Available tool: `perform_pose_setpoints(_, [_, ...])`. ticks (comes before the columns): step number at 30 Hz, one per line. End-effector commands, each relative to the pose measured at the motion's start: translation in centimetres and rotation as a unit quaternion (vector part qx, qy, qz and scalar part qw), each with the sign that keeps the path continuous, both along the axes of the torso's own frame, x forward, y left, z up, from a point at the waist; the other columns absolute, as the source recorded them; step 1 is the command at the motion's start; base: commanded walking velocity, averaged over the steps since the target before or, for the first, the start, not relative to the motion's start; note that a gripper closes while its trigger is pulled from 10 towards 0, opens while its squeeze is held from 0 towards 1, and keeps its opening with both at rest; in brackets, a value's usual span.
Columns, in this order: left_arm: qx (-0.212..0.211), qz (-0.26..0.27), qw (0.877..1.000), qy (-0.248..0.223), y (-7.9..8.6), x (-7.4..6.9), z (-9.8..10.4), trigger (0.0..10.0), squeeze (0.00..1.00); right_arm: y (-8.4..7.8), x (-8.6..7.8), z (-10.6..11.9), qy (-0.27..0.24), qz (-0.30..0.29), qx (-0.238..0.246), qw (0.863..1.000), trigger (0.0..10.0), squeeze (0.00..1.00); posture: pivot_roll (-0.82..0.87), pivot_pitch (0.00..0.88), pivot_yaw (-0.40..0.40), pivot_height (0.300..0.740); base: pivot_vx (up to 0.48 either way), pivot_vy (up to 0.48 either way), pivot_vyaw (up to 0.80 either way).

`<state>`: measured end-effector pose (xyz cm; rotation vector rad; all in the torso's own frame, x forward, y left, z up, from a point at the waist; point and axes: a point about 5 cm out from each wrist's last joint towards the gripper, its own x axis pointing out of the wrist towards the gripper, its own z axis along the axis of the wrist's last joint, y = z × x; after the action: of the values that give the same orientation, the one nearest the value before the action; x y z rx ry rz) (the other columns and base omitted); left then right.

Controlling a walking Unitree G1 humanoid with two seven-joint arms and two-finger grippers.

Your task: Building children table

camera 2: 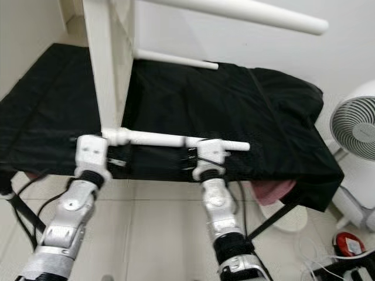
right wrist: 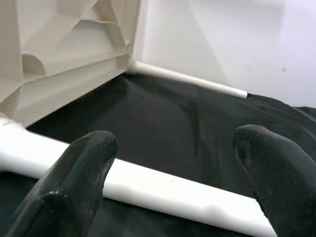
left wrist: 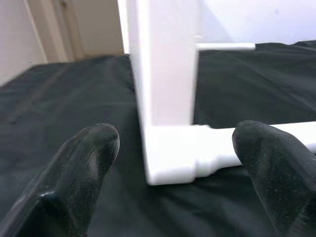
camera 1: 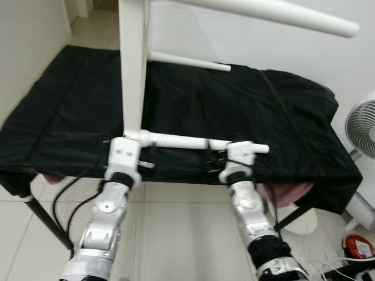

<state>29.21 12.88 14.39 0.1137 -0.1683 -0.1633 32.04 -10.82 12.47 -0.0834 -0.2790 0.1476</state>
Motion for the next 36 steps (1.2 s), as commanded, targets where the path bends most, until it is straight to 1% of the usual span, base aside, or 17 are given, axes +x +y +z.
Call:
perform_pose_setpoints(1, [0.01,-0.017,1.0,-0.007,-0.95,-0.08,0.06,10.0,0.0,-0.93,-0.06,-0.48,0.008,-0.016,0.002,1.0,10.0,0.0,0.04,0.0,-0.087,0.74,0.0,0.0,0.0])
perform_pose_setpoints(7, [0.019,-0.024,0.999,-0.009,-1.13,-0.08,0.06,10.0,0.0,-0.93,0.03,-0.43,0.007,-0.016,0.002,1.0,10.0,0.0,0.04,0.0,-0.087,0.74,0.0,0.0,0.0])
perform_pose_setpoints(11, [0.032,-0.033,0.999,-0.012,-1.31,-0.18,0.07,10.0,0.0,-0.9,0.1,-0.39,0.006,-0.016,0.002,1.0,10.0,0.0,0.05,0.0,-0.088,0.74,0.0,0.0,0.0])
perform_pose_setpoints(20, [0.032,-0.04,0.999,-0.018,-1.57,-0.25,0.18,10.0,0.0,-0.88,0.23,-0.3,0.005,-0.015,0.002,1.0,10.0,0.0,0.05,0.0,-0.09,0.74,0.0,0.0,0.0])
perform_pose_setpoints(36, [0.028,-0.038,0.999,-0.017,-1.66,-0.16,0.22,10.0,0.0,-0.92,0.29,-0.31,0.005,-0.014,0.0,1.0,10.0,0.0,0.05,0.0,-0.097,0.74,0.0,-0.468,0.0])
